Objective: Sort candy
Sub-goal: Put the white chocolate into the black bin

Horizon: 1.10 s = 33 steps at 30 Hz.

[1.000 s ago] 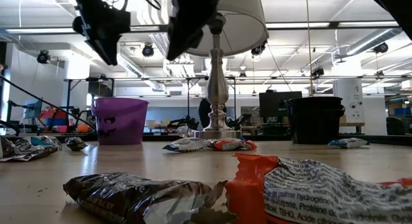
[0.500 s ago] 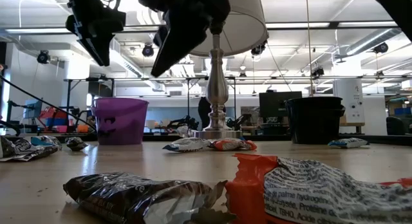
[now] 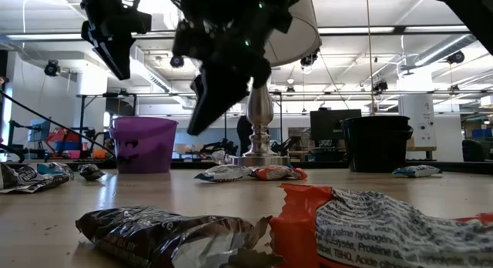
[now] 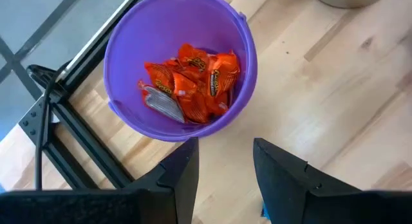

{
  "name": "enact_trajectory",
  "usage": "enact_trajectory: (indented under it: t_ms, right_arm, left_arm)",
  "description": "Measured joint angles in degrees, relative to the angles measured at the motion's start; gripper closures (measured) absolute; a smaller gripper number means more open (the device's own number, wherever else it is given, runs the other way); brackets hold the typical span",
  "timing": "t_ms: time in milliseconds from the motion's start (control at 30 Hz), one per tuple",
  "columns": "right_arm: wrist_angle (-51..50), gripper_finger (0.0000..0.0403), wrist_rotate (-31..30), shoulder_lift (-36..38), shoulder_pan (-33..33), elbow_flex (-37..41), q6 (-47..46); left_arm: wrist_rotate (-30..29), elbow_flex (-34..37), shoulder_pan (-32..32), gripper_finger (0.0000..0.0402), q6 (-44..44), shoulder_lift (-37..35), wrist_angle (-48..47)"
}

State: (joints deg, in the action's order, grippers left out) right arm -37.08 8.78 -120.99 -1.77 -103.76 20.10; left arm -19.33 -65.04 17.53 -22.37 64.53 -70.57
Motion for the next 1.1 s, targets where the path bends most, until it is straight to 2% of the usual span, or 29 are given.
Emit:
enact_trajectory:
  t_ms: [200, 467, 800, 1100]
  right_arm:
    - [0.1, 0.0268, -1.3, 0.0, 2.4, 3.4, 0.5]
    - [-0.5, 0.0268, -2.5, 0.0, 4.6, 3.7, 2.5]
    - [-2.7, 0.0268, -1.1, 0.0, 5.0, 4.1, 2.0]
    - [-0.2, 0.0268, -1.3, 0.0, 4.9, 8.8, 0.5]
  left_arm:
    - [0.6, 0.0, -0.7, 0.0272, 0.0, 0.0, 0.0]
    - [0.6, 0.0, -0.7, 0.0272, 0.0, 0.0, 0.0]
    - [0.6, 0.0, -0.7, 0.0272, -0.3, 0.0, 0.0]
    - [0.5, 0.0, -0.7, 0.0272, -0.4, 0.0, 0.1]
